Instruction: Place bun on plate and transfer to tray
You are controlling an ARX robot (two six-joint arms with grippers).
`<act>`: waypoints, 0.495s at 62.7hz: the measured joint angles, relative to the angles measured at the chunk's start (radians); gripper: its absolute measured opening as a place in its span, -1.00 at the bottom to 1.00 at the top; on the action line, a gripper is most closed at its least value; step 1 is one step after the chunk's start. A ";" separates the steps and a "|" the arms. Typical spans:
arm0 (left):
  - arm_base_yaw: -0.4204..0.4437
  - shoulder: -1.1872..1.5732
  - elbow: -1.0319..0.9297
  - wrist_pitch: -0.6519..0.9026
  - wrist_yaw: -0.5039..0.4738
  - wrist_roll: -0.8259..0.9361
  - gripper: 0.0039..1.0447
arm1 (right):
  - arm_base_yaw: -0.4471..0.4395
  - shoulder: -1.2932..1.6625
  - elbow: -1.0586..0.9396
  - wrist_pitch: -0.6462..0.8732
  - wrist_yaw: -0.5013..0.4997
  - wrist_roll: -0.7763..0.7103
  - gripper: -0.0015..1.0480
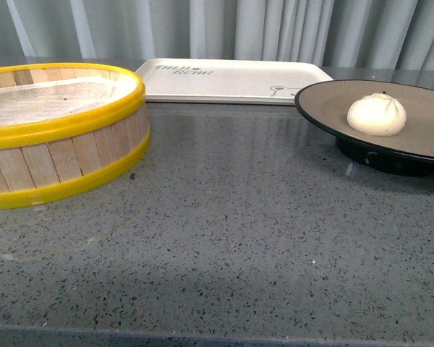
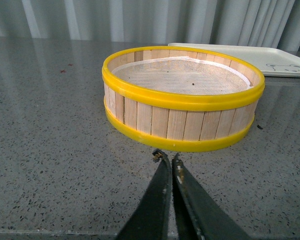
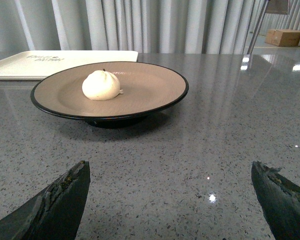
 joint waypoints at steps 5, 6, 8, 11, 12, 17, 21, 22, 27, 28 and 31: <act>0.000 0.000 0.000 0.000 0.000 0.000 -0.54 | 0.000 0.000 0.000 0.000 0.000 0.000 0.84; 0.000 0.000 0.000 0.000 0.000 0.000 -0.48 | 0.000 0.000 0.000 0.000 0.000 0.000 0.84; 0.000 0.000 0.000 0.000 0.000 0.000 -0.37 | 0.000 0.000 0.000 0.000 0.000 0.000 0.84; 0.000 0.000 0.000 0.000 0.000 0.000 -0.24 | 0.000 0.000 0.000 0.000 0.000 0.000 0.84; 0.000 0.000 0.000 0.000 0.000 0.000 -0.20 | 0.000 0.000 0.000 0.000 0.000 0.000 0.84; 0.000 0.000 0.000 0.000 0.000 0.000 0.07 | 0.033 0.029 0.023 -0.058 0.115 -0.029 0.84; 0.000 0.000 0.000 0.000 -0.002 0.000 0.28 | 0.048 0.137 0.082 -0.085 0.281 -0.080 0.84; 0.000 0.000 0.000 0.000 -0.002 0.000 0.31 | 0.042 0.153 0.090 -0.077 0.289 -0.083 0.84; 0.000 0.000 0.000 0.000 0.002 0.000 0.55 | -0.053 0.285 0.168 0.025 0.233 -0.103 0.84; 0.000 0.000 0.000 0.000 0.001 0.000 0.62 | -0.087 0.323 0.192 0.064 0.199 -0.101 0.84; 0.000 0.000 0.000 0.000 0.001 0.000 0.76 | -0.158 0.401 0.243 0.144 0.134 -0.095 0.84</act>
